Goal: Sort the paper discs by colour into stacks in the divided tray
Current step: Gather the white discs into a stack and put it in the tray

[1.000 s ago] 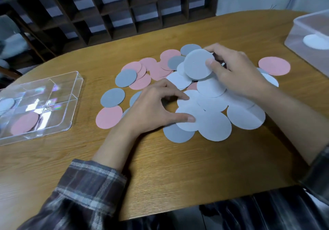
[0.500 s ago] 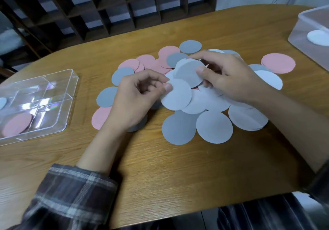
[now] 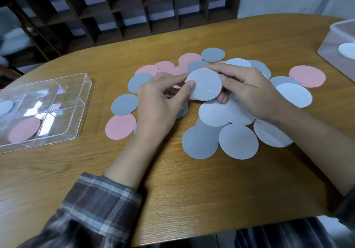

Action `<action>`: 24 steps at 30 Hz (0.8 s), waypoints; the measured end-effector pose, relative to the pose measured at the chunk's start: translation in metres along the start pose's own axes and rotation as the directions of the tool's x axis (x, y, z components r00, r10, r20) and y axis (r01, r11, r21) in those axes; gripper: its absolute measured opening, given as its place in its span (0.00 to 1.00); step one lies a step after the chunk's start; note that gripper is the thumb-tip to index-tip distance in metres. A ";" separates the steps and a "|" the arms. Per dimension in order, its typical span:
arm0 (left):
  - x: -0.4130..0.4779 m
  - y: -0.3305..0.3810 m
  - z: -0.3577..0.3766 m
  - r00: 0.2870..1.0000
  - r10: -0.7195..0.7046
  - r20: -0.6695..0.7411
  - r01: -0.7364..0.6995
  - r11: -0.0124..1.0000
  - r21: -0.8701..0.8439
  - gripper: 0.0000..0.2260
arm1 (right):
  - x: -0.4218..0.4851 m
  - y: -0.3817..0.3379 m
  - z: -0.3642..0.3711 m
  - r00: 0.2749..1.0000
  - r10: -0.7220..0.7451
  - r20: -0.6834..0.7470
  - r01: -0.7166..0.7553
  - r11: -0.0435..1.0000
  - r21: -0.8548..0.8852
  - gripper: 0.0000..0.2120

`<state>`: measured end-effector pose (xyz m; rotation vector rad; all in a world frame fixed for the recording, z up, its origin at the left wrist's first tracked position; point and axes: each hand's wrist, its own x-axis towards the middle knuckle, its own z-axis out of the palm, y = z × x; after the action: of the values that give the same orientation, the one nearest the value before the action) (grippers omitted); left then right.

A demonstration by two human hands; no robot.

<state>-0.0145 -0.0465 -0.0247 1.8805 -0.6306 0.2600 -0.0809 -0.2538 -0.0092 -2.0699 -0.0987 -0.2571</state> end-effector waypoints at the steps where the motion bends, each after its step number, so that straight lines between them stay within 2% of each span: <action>1: 0.002 0.001 0.004 1.000 0.013 -0.017 -0.013 1.000 0.014 0.09 | 0.001 0.001 -0.001 1.000 0.010 -0.012 -0.010 1.000 0.014 0.19; 5: 0.009 0.010 0.024 0.998 0.037 -0.051 -0.034 0.997 0.063 0.09 | 0.000 0.005 -0.009 0.996 0.056 -0.068 -0.055 0.998 0.024 0.19; 8: 0.013 0.010 0.029 0.999 0.014 -0.043 -0.011 0.998 0.060 0.08 | -0.003 0.003 -0.007 0.997 0.031 -0.069 -0.039 0.993 -0.115 0.14; 12: 0.012 0.005 0.025 0.998 -0.043 -0.040 0.045 0.998 0.051 0.11 | 0.000 0.007 -0.006 0.999 -0.011 -0.046 -0.002 0.959 -0.284 0.13; 19: 0.009 0.004 0.018 0.997 -0.044 0.060 0.038 0.994 0.103 0.10 | 0.003 0.010 -0.010 1.000 0.002 0.015 0.004 0.922 -0.388 0.18; 24: 0.008 0.006 0.013 0.993 -0.033 0.110 0.007 0.975 0.222 0.13 | 0.001 0.012 -0.013 1.000 -0.011 0.016 0.016 0.927 -0.374 0.13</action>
<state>-0.0125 -0.0623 -0.0214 2.1263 -0.6812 0.2191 -0.0793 -0.2707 -0.0132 -2.4526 -0.0765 -0.2875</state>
